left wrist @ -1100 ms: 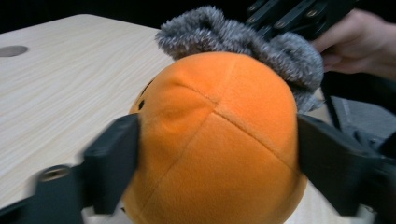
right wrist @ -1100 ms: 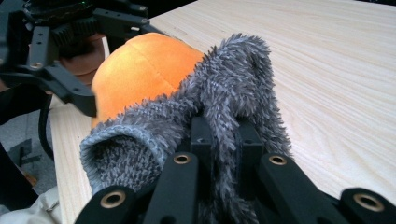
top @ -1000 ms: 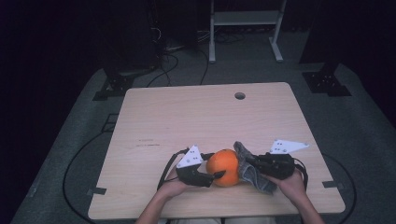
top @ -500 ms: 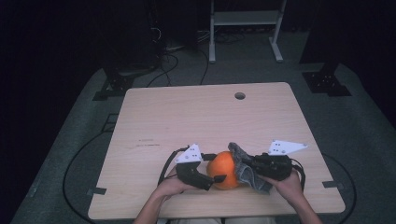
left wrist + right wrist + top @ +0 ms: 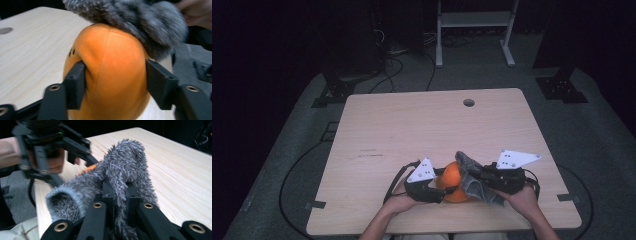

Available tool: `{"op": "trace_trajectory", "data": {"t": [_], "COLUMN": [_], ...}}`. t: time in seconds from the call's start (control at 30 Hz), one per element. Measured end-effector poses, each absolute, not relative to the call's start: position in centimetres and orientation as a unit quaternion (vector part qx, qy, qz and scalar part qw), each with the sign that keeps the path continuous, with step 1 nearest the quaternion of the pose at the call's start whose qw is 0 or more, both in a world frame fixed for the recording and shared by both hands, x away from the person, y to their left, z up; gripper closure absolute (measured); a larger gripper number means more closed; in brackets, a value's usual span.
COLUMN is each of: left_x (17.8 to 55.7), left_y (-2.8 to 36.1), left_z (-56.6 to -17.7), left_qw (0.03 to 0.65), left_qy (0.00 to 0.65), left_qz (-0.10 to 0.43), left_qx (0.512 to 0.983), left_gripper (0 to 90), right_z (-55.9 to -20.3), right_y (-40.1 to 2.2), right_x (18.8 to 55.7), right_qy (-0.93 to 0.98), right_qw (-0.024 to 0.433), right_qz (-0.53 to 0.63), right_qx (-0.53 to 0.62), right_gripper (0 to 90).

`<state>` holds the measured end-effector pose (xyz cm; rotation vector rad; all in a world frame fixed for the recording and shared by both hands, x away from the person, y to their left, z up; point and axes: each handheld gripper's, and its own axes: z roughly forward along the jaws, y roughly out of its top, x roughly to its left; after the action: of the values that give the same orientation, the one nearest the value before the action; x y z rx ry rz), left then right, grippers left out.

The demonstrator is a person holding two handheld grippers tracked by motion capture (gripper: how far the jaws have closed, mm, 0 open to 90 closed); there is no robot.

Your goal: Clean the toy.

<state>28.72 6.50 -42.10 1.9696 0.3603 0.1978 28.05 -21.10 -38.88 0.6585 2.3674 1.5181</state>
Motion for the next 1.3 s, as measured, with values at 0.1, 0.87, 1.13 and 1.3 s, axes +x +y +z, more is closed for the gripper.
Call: {"op": "trace_trajectory", "data": {"t": [0.1,0.87,1.13,1.3], "left_x": [29.5,29.3,28.8,28.2], "left_y": [6.3,5.2,4.5,4.4], "left_z": [-43.2,-43.7,-44.3,-44.2], "left_qw": [0.534,0.538,0.521,0.51], "left_qy": [0.166,0.163,0.143,0.125], "left_qz": [0.094,0.069,0.098,0.117], "left_qx": [0.824,0.824,0.836,0.843], "left_gripper": [24.6,18.2,22.9,34.4], "right_z": [-39.9,-38.3,-38.1,-37.3], "right_y": [-22.0,-21.7,-21.7,-19.6], "right_x": [28.7,28.8,27.9,27.4], "right_qy": [0.806,0.829,0.84,0.856], "right_qw": [0.11,0.119,0.114,0.094], "right_qz": [0.528,0.503,0.49,0.484], "right_qx": [0.244,0.214,0.201,0.156], "right_gripper": [81.3,81.3,81.3,81.3]}}
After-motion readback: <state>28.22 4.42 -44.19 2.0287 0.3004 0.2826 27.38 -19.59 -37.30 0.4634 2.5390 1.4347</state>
